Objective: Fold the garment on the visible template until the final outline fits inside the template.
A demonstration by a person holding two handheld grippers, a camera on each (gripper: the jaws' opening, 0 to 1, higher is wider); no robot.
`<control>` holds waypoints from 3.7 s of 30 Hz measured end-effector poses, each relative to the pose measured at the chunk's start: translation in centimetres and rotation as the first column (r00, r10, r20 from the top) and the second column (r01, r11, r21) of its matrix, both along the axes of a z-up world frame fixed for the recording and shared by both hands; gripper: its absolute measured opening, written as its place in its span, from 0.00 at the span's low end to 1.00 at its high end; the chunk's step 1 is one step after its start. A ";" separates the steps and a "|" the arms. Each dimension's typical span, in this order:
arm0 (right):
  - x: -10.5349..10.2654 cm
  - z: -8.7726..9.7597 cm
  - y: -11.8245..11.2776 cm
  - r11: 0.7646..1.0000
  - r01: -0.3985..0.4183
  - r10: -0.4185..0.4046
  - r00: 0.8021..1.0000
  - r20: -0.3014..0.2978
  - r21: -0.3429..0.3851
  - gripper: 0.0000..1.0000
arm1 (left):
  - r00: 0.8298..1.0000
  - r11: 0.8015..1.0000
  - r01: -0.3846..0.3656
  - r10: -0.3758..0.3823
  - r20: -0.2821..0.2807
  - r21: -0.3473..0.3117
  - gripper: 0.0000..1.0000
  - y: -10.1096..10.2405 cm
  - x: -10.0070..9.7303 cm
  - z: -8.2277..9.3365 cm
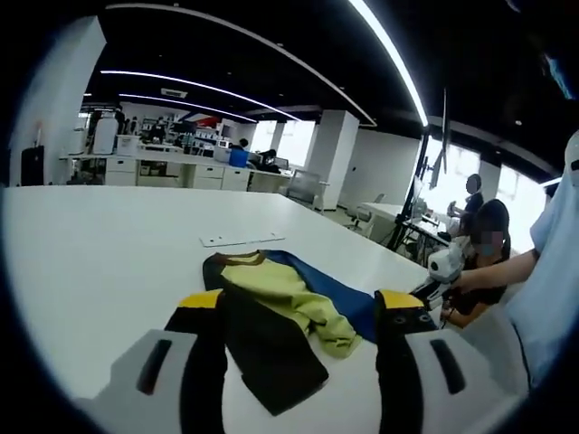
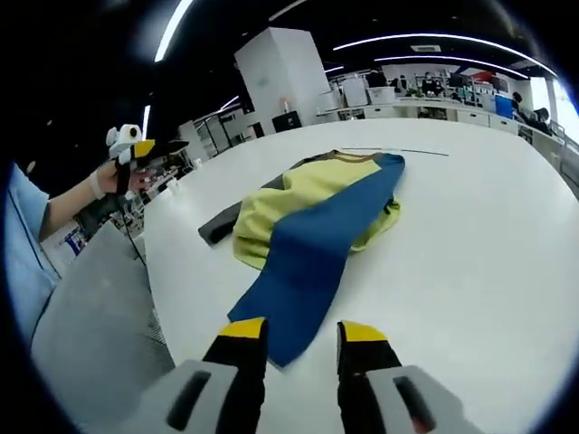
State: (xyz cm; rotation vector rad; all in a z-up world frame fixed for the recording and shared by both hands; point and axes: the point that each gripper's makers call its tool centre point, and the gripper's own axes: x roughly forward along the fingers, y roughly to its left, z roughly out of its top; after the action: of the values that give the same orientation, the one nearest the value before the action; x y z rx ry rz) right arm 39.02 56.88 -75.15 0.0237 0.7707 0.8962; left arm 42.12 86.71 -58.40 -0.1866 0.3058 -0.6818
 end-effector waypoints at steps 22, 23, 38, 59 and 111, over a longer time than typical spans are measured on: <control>-1.6 -2.0 0.2 0.974 -0.079 0.112 0.982 0.149 -0.213 0.03 | 0.999 0.999 -0.002 0.001 -0.036 -0.038 0.60 -0.2 -0.7 -1.5; -1.7 -2.0 0.3 0.973 -0.084 0.118 0.981 0.152 -0.214 0.03 | 0.999 0.999 0.000 -0.001 -0.037 -0.033 0.60 -0.2 -0.7 -1.6; -1.6 -2.0 1.0 0.942 -0.115 0.180 0.966 0.186 -0.314 0.00 | 0.999 0.999 -0.012 0.010 -0.046 -0.046 0.59 0.2 -1.0 -1.9; 5.4 5.0 -8.4 0.931 0.020 0.075 0.966 0.246 -0.365 0.00 | 1.000 0.999 -0.011 0.010 -0.026 -0.030 0.59 0.5 -0.9 -1.1; 21.2 2.8 -25.9 0.803 0.235 -0.194 0.972 0.133 -0.548 0.00 | 0.993 0.997 -0.069 0.066 -0.098 -0.022 0.56 0.4 1.9 -2.9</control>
State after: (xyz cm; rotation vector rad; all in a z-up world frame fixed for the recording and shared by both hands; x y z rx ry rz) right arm 60.20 30.95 -72.33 -0.4342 0.9221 0.4232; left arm 43.98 87.07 -61.35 -0.2535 0.3826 -0.6109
